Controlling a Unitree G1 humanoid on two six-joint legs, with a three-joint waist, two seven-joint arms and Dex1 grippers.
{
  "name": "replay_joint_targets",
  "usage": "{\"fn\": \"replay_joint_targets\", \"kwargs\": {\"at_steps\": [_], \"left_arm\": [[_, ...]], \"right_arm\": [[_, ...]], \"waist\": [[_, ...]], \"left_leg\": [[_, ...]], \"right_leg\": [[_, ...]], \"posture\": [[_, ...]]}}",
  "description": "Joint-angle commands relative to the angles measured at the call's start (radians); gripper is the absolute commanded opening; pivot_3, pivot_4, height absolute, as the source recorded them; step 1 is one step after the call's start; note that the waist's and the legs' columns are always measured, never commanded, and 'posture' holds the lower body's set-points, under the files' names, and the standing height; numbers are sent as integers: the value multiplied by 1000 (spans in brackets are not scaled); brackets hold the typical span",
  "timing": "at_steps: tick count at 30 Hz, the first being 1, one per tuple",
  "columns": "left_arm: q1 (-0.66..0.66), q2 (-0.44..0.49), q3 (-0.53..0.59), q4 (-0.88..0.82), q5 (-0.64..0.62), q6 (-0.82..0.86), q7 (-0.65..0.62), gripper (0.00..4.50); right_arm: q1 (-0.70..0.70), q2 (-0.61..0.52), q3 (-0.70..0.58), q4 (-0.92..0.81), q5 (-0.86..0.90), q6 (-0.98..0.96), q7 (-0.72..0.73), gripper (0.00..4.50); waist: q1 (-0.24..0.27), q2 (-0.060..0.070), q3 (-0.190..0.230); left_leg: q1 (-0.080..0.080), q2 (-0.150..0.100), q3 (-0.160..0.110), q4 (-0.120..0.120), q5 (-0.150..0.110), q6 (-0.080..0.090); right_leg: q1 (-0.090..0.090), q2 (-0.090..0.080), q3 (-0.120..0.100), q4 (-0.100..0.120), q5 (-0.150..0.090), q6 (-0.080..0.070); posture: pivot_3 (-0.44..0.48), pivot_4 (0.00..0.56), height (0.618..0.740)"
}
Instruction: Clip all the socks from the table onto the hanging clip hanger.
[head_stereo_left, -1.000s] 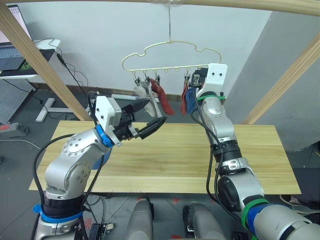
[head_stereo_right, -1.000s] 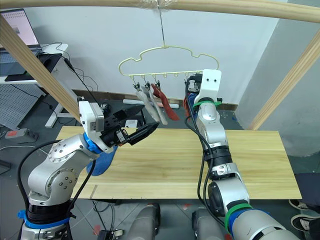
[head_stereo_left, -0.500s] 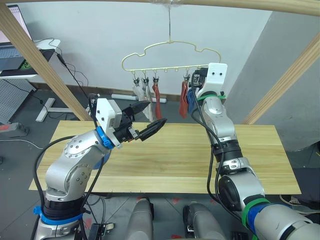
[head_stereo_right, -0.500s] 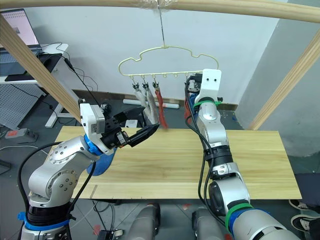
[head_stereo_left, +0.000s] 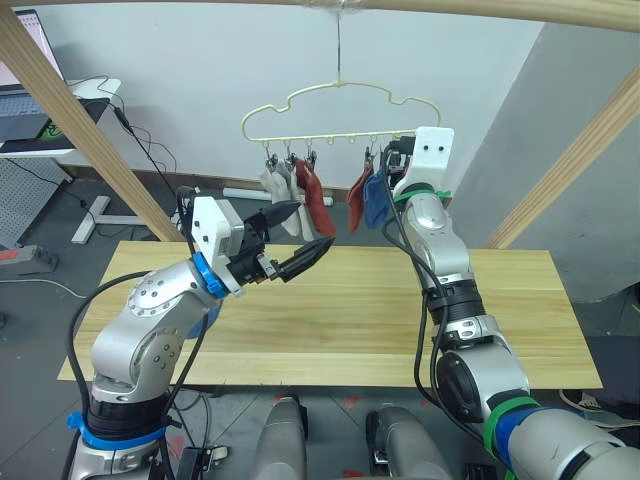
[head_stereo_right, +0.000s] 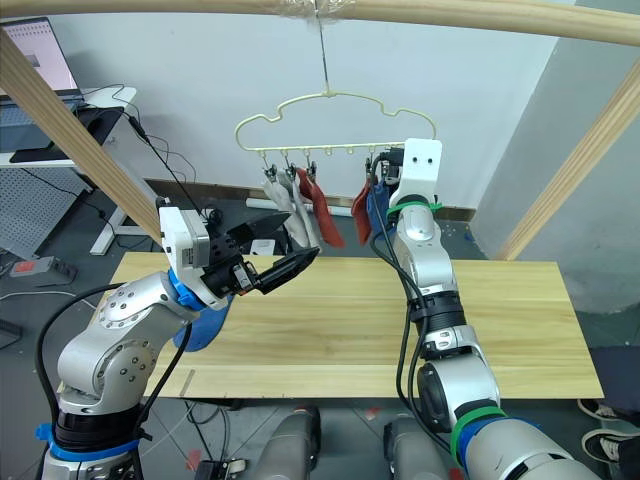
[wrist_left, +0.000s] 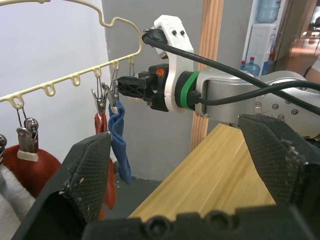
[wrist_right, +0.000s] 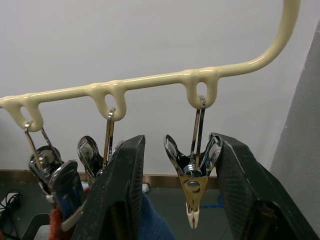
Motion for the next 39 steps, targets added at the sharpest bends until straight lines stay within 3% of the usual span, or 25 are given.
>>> {"fn": "replay_joint_targets", "kwargs": {"at_steps": [1, 16, 19, 24, 30, 33, 36, 39], "left_arm": [[-4, 0, -1, -34, 0, -21, -2, 4500], [1, -2, -1, -41, -2, -17, 3, 4500], [3, -3, -5, -42, 0, -17, 3, 4500], [19, -7, -13, -62, -7, -11, 14, 4500], [23, -6, -12, -61, -7, -11, 24, 4500], [42, 4, 2, -28, 20, -13, 43, 4500], [74, 25, 14, 73, 129, -42, 96, 4500], [82, 59, 32, 279, 276, -150, 145, 4500]], "right_arm": [[-21, -7, 12, -21, -15, -25, -4, 2103], [-30, -8, 9, -12, -13, -33, -2, 2103], [-30, -9, 9, -11, -12, -37, 1, 1466], [-25, -9, 12, -21, -13, -34, 3, 43], [-17, -20, 11, -40, -8, -15, 16, 17], [-14, -59, 15, -69, 25, 67, 108, 17], [0, -128, 26, -119, 58, 160, 235, 17], [6, -192, 30, -170, 100, 250, 346, 17]], "waist": [[0, 0, 0], [0, 0, 0], [0, 0, 0], [0, 0, 0], [0, 0, 0], [0, 0, 0], [0, 1, 0], [-1, 1, 1]], "left_leg": [[0, 0, 0, 0, 0, 0], [0, 0, 0, 0, 0, 0], [0, 0, 0, 0, 0, 0], [0, 0, 0, 0, 0, 0], [0, 0, 0, 0, 0, 0], [0, 0, 0, 0, 0, 0], [0, 0, 0, 0, 0, 0], [1, 0, 0, 0, 0, 0]], "right_leg": [[0, 0, 0, 0, 0, 0], [0, 0, 0, 0, 0, 0], [0, 0, 0, 0, 0, 0], [0, 0, 0, 0, 0, 0], [0, 0, 0, 0, 0, 0], [0, 0, 0, 0, 0, 0], [0, 0, 1, 0, 0, 0], [0, 0, 1, 0, 0, 0]], "posture": [[167, 229, 740], [171, 230, 740], [171, 230, 740], [170, 234, 740], [171, 236, 740], [166, 237, 740], [157, 243, 740], [146, 248, 740]]}}
